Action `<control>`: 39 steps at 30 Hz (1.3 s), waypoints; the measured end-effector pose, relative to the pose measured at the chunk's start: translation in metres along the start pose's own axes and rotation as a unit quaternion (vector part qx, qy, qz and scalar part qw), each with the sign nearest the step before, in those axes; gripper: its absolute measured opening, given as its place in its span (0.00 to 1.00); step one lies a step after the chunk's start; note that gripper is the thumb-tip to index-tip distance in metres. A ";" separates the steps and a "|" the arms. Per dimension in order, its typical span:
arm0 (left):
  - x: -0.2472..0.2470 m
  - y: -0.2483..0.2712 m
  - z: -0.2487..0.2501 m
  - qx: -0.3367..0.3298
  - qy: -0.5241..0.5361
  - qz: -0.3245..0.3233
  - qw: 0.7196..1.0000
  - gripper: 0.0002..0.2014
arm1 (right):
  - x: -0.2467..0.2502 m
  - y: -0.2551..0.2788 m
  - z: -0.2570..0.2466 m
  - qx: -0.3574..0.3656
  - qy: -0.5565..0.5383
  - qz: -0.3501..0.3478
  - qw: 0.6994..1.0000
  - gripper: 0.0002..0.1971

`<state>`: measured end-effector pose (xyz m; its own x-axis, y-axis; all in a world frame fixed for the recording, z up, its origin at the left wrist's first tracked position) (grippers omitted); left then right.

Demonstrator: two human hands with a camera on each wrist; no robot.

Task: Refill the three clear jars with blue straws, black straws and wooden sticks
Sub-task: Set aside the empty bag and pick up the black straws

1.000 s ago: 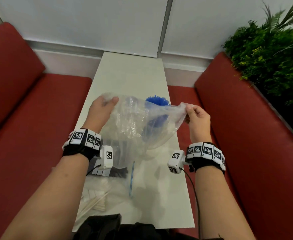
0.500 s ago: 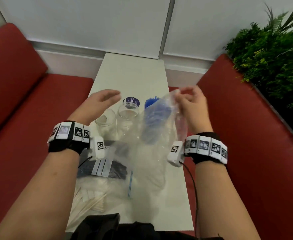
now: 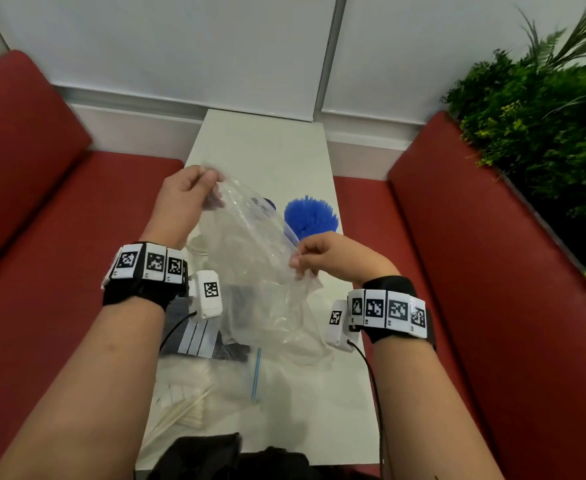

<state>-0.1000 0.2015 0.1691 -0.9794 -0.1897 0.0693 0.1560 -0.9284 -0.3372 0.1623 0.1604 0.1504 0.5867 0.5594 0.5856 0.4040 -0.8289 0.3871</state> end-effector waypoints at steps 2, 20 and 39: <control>0.011 -0.001 -0.007 0.011 -0.015 0.014 1.000 0.12 | 0.005 0.004 0.009 -0.034 0.047 -0.012 0.998 0.05; -0.056 0.018 0.022 -0.012 -0.185 -0.175 0.967 0.12 | 0.027 0.006 -0.018 0.023 0.001 0.207 0.978 0.33; -0.026 0.018 -0.022 0.256 0.015 -0.184 0.949 0.22 | 0.066 0.018 0.046 0.102 -0.440 0.406 0.794 0.12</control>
<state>-0.0747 0.1967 0.1408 -0.9816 0.1799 0.0639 -0.1635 -0.9650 0.2049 0.2407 0.1823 0.1629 0.9392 -0.2953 -0.1754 -0.3064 -0.9511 -0.0394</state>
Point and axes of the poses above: each hand's wrist, its own y-axis away from the middle knuckle, its own x-axis out of the back of the hand, z = x × y, the point moved 6 cm from there along -y, towards the middle knuckle, and after that the axes turned 8 degrees about -x, right-handed, at the moved point
